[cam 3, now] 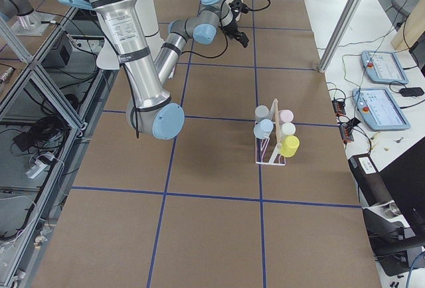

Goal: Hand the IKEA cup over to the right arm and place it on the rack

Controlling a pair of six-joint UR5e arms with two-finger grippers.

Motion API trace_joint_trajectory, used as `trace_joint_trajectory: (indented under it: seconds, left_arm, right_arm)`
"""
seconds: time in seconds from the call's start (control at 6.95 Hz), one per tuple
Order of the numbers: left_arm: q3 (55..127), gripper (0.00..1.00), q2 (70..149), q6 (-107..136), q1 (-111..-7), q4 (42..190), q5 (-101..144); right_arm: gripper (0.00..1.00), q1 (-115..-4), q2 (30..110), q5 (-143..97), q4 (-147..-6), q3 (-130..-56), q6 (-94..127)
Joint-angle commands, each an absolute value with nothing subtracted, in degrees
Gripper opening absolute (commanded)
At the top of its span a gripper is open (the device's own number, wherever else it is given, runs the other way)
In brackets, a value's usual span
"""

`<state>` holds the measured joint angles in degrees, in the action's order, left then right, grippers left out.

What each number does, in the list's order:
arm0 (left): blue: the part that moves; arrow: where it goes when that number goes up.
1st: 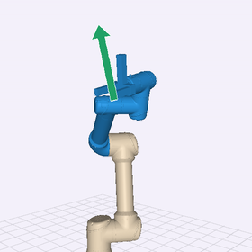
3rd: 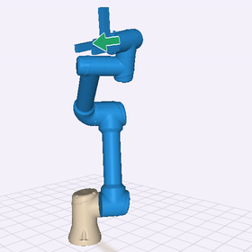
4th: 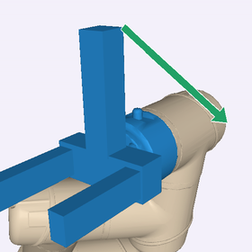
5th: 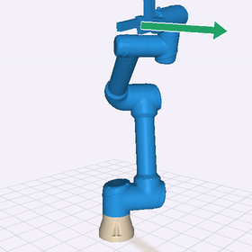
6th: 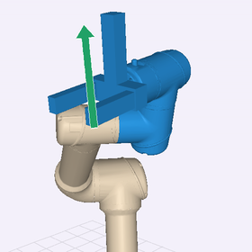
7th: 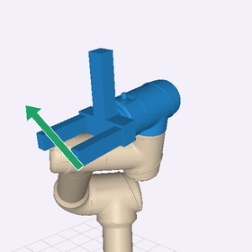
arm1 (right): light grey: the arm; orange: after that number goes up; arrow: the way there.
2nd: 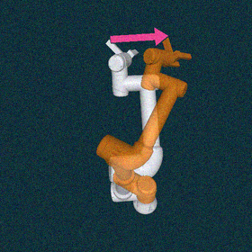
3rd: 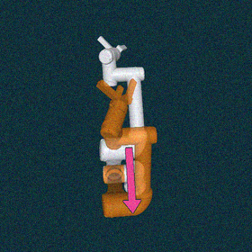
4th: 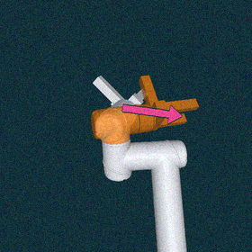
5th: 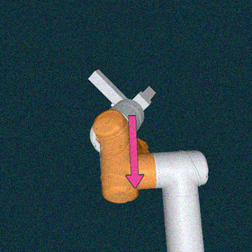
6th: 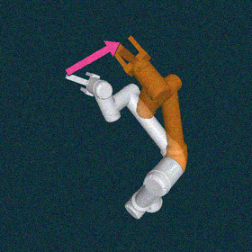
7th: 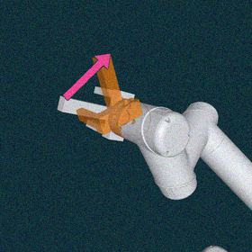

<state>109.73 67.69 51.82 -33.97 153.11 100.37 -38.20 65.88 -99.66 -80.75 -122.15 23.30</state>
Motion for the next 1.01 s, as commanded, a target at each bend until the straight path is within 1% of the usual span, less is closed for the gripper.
trace_joint_trajectory:
  seconds: [0.0,0.14,0.58,0.72,0.86]
  left_arm:
    - [110.3,0.00,67.7,51.5,-34.6,153.7,100.6]
    - [111.9,0.00,67.5,51.4,-36.0,153.6,100.9]
    - [115.7,0.00,68.9,48.3,-46.6,152.9,108.5]
    - [117.5,0.00,70.7,49.2,-46.9,152.8,108.7]
    - [118.0,0.00,73.9,55.1,-46.8,152.8,109.1]
  right_arm:
    - [0.99,-38.1,65.8,-99.7,-80.7,-121.8,23.3]
    - [0.99,-38.1,65.9,-99.7,-78.9,-121.0,23.4]
    - [0.99,-37.4,65.9,-99.7,-67.0,-114.0,23.4]
    - [0.99,-36.5,65.9,-99.7,-63.4,-112.7,23.4]
    - [0.99,-35.7,65.9,-99.7,-59.0,-111.2,23.4]
